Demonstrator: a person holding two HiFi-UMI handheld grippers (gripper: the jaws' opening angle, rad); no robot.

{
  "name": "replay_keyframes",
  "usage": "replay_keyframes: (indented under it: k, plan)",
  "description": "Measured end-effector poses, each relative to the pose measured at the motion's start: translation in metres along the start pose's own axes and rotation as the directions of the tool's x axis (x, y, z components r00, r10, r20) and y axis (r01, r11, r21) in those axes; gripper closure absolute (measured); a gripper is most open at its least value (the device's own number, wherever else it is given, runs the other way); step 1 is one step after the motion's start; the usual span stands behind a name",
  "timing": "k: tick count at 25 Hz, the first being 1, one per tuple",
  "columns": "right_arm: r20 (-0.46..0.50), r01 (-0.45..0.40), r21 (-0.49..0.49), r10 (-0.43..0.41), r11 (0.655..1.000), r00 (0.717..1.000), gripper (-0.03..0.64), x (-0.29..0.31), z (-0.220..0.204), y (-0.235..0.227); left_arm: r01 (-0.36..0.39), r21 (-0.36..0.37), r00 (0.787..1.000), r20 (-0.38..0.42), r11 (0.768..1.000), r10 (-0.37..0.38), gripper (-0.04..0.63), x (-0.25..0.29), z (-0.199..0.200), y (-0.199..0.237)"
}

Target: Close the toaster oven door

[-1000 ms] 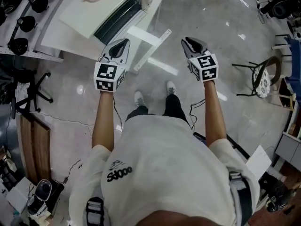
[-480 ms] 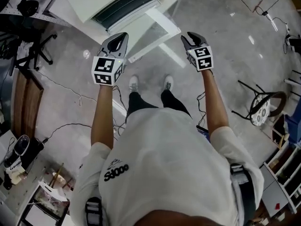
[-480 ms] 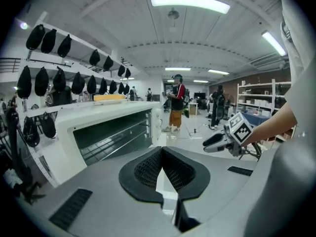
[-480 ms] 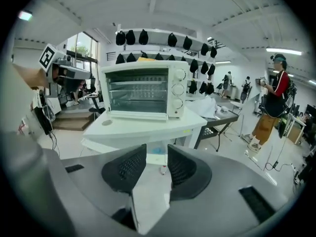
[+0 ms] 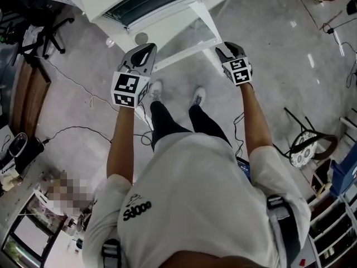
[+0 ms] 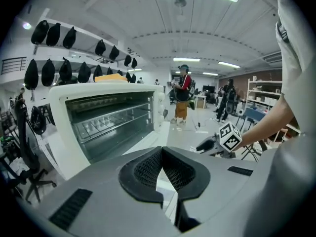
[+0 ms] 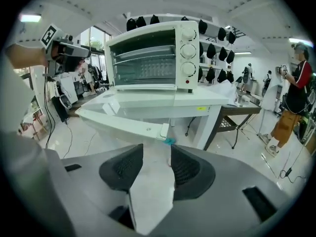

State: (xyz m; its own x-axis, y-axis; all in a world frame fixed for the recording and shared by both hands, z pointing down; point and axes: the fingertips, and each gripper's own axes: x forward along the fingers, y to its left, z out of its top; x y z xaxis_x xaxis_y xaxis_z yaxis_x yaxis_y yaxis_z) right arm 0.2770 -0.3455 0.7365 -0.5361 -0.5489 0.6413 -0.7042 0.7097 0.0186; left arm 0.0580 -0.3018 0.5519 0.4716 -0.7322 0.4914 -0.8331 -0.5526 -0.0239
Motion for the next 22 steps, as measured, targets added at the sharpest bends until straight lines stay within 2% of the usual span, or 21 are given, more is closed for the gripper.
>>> replay_keyframes:
  k: [8, 15, 22]
  plan:
    - [0.077, -0.102, -0.029, 0.104, 0.994, 0.992, 0.457, 0.039, 0.008, 0.007, -0.050, -0.001, 0.998, -0.033, 0.999, 0.050, 0.577, 0.015, -0.011, 0.020]
    - [0.115, -0.100, 0.001, 0.099, 0.995, 0.988, 0.462, 0.028, 0.021, 0.011, -0.048, -0.001, 0.998, -0.034, 0.999, 0.048, 0.577, 0.010, -0.009, 0.025]
    - [0.144, -0.074, 0.056, 0.065, 0.996, 0.987, 0.469, 0.010, 0.036, 0.016, -0.063, -0.012, 0.998, 0.017, 0.998, 0.063, 0.577, -0.011, 0.001, 0.046]
